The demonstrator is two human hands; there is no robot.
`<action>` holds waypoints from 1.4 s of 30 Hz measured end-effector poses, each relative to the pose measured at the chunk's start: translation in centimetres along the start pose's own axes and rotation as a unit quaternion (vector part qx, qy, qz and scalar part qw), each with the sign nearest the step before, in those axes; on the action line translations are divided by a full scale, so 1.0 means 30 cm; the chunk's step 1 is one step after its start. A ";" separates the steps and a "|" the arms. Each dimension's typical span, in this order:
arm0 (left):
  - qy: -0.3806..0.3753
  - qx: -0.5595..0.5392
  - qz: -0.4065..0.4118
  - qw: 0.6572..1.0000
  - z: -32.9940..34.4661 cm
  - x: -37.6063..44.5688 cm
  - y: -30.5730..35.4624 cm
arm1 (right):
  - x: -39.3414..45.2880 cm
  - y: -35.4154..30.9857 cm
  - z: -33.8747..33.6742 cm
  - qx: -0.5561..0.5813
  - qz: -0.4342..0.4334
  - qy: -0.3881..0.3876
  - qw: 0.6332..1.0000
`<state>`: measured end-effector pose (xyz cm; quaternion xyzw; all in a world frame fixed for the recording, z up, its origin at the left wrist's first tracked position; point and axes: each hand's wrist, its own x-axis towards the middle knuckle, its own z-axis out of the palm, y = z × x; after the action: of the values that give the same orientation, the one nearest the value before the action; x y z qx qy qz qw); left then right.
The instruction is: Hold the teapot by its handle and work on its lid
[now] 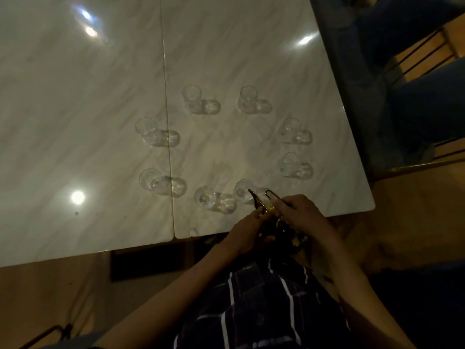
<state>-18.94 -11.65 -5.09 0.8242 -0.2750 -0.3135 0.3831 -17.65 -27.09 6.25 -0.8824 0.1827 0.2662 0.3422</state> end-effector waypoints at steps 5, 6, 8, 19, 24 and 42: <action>0.025 0.000 0.001 1.000 -0.003 0.055 0.024 | 0.021 0.019 -0.064 0.021 -0.005 0.004 1.000; 0.029 0.002 0.003 1.000 -0.007 0.072 0.035 | 0.028 0.024 -0.085 0.022 -0.006 0.004 1.000; 0.028 -0.001 0.010 1.000 -0.019 0.109 0.063 | 0.044 0.037 -0.130 0.023 -0.009 0.007 1.000; 0.055 0.028 0.087 0.994 -0.062 0.344 0.233 | 0.131 0.100 -0.389 -0.009 -0.050 0.080 0.995; 0.040 0.038 0.078 0.995 -0.068 0.442 0.301 | 0.174 0.139 -0.485 -0.006 -0.046 0.079 0.996; 0.013 0.012 -0.001 1.000 0.046 0.591 0.324 | 0.330 0.249 -0.550 -0.055 -0.027 0.015 0.998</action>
<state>-10.46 -29.95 -3.40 0.8333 -0.2725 -0.2999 0.3762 -7.89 -45.27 6.87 -0.9085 0.1490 0.2532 0.2972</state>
